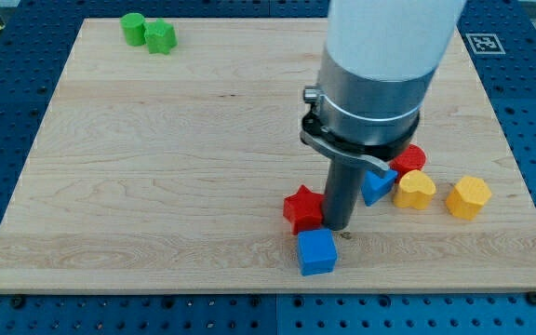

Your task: Drag the yellow hexagon to the bottom right of the yellow heart

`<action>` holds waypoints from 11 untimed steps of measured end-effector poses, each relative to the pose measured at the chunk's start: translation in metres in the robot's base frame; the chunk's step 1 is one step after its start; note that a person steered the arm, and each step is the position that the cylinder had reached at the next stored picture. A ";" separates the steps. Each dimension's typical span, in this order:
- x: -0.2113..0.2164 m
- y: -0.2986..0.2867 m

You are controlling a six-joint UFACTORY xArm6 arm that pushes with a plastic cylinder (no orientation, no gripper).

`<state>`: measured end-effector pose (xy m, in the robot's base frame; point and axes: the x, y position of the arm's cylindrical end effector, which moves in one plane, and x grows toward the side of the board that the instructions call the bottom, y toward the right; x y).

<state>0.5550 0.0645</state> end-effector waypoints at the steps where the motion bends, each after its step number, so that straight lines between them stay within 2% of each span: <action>1: 0.000 0.058; 2: 0.001 0.117; 4: 0.021 0.192; 5: -0.006 0.213; 6: -0.033 0.215; 11: -0.033 0.118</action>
